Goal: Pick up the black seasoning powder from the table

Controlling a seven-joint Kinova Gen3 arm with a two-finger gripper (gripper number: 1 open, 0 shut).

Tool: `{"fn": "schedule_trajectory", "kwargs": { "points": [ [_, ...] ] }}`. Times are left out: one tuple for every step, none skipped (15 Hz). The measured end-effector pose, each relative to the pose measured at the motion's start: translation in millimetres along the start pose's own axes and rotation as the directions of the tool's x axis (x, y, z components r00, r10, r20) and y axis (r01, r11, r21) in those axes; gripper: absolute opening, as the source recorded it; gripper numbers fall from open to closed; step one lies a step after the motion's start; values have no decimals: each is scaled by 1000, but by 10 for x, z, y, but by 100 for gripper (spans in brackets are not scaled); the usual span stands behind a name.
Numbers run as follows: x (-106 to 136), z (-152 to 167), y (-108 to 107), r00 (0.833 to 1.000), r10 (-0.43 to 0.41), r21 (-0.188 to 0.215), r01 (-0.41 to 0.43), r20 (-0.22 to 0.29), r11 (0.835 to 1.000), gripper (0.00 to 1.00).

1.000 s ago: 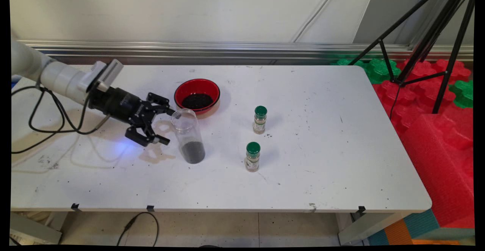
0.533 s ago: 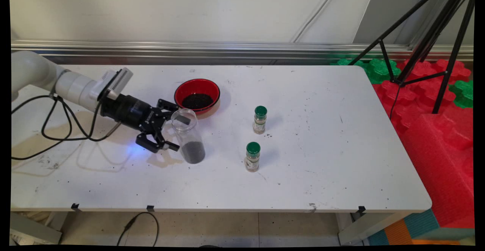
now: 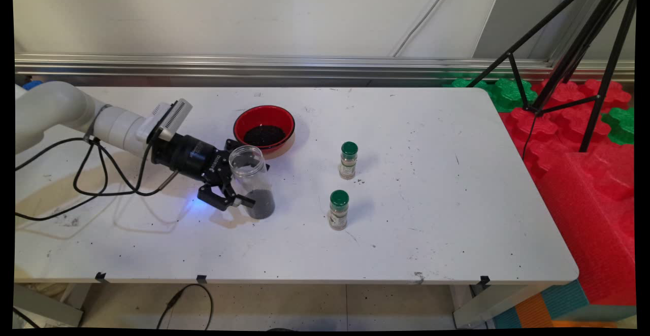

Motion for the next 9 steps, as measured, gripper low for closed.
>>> {"fn": "schedule_trajectory", "kwargs": {
  "points": [
    [-12,36,-3,1000,-3,1,3,-7,1000,100],
    [-18,57,-5,1000,-5,1,5,-12,1000,100],
    [-23,77,-6,1000,-7,1,7,-16,1000,100],
    [-28,100,-6,1000,-10,2,10,-20,1000,100],
    [-33,123,-5,1000,-14,3,14,-25,1000,100],
    [-36,136,-4,999,-16,3,16,-28,1000,100],
    [-39,152,-4,999,-18,5,19,-32,1000,100],
    [-42,169,-2,999,-22,6,22,-36,1000,100],
    [-44,185,-2,999,-25,8,26,-41,1000,100]
  ]
}}
